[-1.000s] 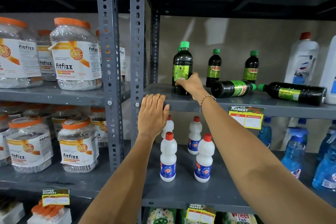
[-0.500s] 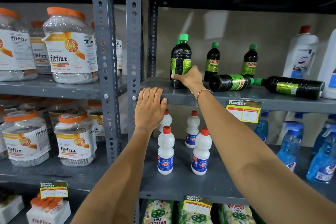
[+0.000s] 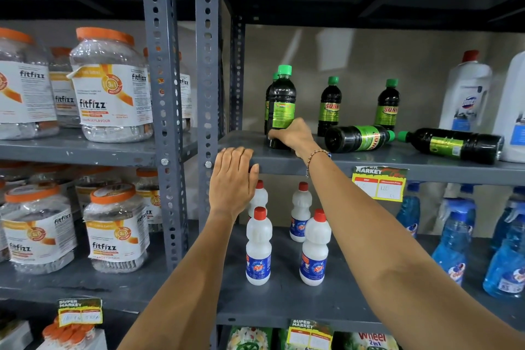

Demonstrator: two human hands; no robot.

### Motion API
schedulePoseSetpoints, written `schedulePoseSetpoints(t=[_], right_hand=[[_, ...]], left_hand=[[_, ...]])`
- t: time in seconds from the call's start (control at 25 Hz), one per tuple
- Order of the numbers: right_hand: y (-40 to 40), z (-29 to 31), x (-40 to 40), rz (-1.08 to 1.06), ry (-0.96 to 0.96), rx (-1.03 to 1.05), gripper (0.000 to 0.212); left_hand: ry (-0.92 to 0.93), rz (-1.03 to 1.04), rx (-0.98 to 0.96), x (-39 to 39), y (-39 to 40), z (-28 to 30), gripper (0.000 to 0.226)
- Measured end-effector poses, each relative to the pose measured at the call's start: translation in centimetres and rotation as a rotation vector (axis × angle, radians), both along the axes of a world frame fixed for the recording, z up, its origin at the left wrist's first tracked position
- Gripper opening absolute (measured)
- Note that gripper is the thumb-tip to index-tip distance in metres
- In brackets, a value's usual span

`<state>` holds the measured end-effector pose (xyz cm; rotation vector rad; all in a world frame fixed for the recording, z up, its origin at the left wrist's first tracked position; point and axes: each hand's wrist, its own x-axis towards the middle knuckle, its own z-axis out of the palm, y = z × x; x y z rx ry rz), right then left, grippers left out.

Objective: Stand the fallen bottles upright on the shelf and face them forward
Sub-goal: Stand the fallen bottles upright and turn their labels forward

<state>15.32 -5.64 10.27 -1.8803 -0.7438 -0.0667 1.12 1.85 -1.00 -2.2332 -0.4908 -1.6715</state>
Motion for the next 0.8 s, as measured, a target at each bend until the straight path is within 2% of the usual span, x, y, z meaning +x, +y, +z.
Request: schedulePoseSetpoints(t=[0.08, 0.12, 0.24, 0.28, 0.4, 0.44, 0.56, 0.72, 0.8], right_hand=[[-0.13, -0.04, -0.14, -0.018, -0.004, -0.016, 0.083], [-0.07, -0.06, -0.17, -0.011, 0.003, -0.028, 0.084], [0.01, -0.2, -0.09, 0.026, -0.005, -0.036, 0.047], [-0.09, -0.21, -0.13, 0.025, -0.021, -0.04, 0.045], [-0.25, -0.27, -0.26, -0.001, -0.048, -0.102, 0.085], [-0.2, -0.23, -0.32, 0.014, -0.044, -0.12, 0.087], [-0.15, -0.12, -0.25, 0.05, -0.028, -0.131, 0.07], [-0.26, -0.2, -0.44, -0.006, -0.081, -0.133, 0.086], [-0.17, -0.1, -0.38, 0.001, -0.067, -0.132, 0.08]], left_hand=[[0.003, 0.0, -0.003, -0.07, -0.06, 0.07, 0.041], [0.001, 0.001, -0.001, -0.1, -0.08, 0.08, 0.041], [0.002, 0.006, 0.005, -0.06, -0.09, -0.03, 0.04], [0.003, 0.01, 0.005, -0.02, -0.06, -0.04, 0.04], [-0.002, 0.016, 0.005, 0.04, 0.07, -0.07, 0.04], [-0.004, 0.018, 0.006, 0.05, 0.09, -0.07, 0.04], [-0.011, 0.016, 0.013, 0.17, 0.03, -0.1, 0.04], [-0.018, 0.008, 0.007, 0.19, 0.06, -0.06, 0.039], [-0.013, 0.006, 0.001, 0.19, 0.08, -0.08, 0.039]])
